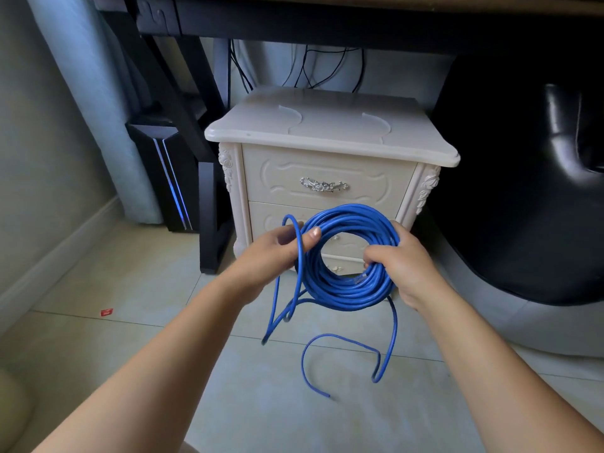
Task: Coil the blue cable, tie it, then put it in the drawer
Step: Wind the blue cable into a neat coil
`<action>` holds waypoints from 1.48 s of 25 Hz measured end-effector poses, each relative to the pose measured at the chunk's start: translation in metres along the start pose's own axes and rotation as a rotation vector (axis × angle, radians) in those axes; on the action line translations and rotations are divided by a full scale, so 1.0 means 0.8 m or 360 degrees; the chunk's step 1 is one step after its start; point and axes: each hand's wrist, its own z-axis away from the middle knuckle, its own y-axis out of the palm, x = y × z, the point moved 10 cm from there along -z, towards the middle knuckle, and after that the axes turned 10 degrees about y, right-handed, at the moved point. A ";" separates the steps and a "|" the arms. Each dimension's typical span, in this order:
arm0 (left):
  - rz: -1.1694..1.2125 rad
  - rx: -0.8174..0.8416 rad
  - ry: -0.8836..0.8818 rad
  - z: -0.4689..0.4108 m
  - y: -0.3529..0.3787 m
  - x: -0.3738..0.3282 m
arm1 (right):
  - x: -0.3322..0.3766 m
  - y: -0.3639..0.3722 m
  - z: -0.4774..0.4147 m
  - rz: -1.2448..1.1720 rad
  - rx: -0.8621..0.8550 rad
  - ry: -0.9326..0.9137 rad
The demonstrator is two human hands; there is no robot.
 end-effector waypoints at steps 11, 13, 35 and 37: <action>-0.0666 -0.0208 -0.0046 0.001 -0.019 -0.008 | 0.009 0.037 0.020 0.0503 0.0182 -0.0172; -0.0845 -0.0245 -0.0079 0.002 -0.025 -0.008 | 0.044 0.018 0.040 0.0619 -0.0190 -0.0520; -0.0479 -0.0390 0.0125 0.014 -0.069 -0.030 | -0.033 -0.022 -0.025 0.1377 -0.0226 0.0179; -0.0392 -0.0441 0.0094 0.016 -0.076 -0.030 | -0.001 -0.014 -0.007 0.0869 -0.0225 -0.0061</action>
